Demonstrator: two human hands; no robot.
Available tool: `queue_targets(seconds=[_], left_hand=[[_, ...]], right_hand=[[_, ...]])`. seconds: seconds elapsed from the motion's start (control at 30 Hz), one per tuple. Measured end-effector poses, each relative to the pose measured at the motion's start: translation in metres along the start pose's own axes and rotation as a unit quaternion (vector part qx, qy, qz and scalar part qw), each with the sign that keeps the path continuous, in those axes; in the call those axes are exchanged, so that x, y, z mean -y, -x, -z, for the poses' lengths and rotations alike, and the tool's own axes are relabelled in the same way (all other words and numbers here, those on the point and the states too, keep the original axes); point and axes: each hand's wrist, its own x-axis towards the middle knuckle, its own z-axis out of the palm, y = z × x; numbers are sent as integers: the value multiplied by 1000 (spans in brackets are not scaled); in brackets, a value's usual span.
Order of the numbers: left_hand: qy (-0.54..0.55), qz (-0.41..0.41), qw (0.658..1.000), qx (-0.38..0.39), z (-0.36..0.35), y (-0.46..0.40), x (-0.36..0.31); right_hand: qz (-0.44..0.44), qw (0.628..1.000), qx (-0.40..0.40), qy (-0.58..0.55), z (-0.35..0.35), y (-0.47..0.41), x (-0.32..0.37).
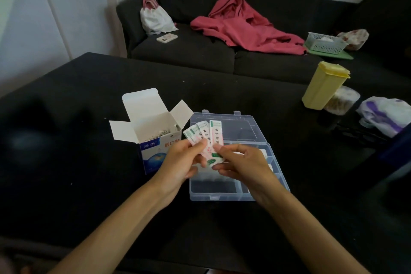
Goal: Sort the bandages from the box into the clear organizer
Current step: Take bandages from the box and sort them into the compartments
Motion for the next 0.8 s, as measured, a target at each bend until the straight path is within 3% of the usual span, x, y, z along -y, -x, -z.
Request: queue_targets(seconds=[0.1, 0.37, 0.57, 0.7, 0.8], left_hand=[[-64, -8, 998, -18, 4, -2, 2], [-80, -10, 996, -31, -3, 1, 7], [-64, 5, 998, -19, -4, 1, 3], [-41, -30, 996, -71, -1, 0, 7], [-42, -31, 993, -109, -2, 0, 7]], right_hand=[[25, 996, 8, 88, 3, -2, 2], [92, 989, 5, 117, 8, -5, 0], [10, 999, 23, 45, 20, -12, 1], [-19, 995, 64, 76, 14, -8, -2], [-3, 995, 50, 88, 9, -8, -3]])
